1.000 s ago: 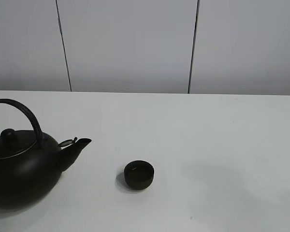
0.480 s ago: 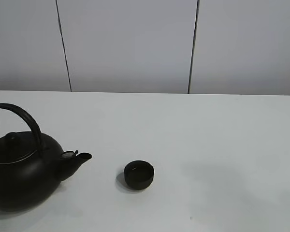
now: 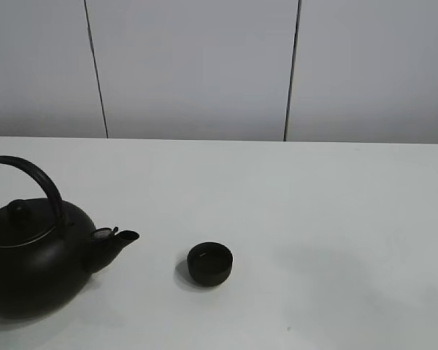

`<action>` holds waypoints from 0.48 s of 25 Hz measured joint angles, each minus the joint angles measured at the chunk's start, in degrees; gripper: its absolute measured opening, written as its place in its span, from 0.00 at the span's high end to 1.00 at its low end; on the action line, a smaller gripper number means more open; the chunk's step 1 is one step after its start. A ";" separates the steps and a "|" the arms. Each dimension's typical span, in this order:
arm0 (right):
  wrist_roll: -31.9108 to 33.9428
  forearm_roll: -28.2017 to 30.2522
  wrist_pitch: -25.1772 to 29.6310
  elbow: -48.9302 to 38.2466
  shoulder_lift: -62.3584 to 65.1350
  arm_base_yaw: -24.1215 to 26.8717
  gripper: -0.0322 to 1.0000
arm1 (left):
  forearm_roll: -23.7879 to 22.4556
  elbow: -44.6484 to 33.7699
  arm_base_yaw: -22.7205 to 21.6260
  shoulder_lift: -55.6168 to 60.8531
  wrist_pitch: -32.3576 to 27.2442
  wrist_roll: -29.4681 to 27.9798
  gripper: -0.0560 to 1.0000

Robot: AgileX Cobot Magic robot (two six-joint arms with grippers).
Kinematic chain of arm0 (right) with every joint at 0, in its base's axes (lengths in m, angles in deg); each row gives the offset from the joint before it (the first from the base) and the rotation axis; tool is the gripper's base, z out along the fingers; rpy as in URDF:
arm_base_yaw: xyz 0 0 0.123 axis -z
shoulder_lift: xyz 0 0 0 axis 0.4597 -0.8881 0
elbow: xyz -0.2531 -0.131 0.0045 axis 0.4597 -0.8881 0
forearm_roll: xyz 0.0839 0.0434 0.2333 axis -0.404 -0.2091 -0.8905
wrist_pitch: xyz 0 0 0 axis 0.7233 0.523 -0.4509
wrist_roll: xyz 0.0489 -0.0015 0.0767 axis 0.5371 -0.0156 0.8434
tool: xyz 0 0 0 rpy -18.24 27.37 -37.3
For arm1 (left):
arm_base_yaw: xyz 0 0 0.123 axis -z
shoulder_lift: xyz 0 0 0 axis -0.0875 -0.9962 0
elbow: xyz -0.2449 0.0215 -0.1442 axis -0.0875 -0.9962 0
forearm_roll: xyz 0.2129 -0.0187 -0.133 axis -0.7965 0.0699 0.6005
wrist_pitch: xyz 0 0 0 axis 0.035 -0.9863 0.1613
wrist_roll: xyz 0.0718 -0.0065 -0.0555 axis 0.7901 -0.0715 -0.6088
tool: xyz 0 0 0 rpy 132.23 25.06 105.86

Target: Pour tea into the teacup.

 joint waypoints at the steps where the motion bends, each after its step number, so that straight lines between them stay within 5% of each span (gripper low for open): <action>1: 0.00 0.00 0.00 0.00 0.00 0.00 0.47 | 0.97 -0.43 0.00 0.00 0.05 -0.04 0.65; 12: 0.00 0.00 0.00 0.00 0.00 0.00 0.47 | 13.37 -0.94 0.00 0.00 0.41 -1.05 0.65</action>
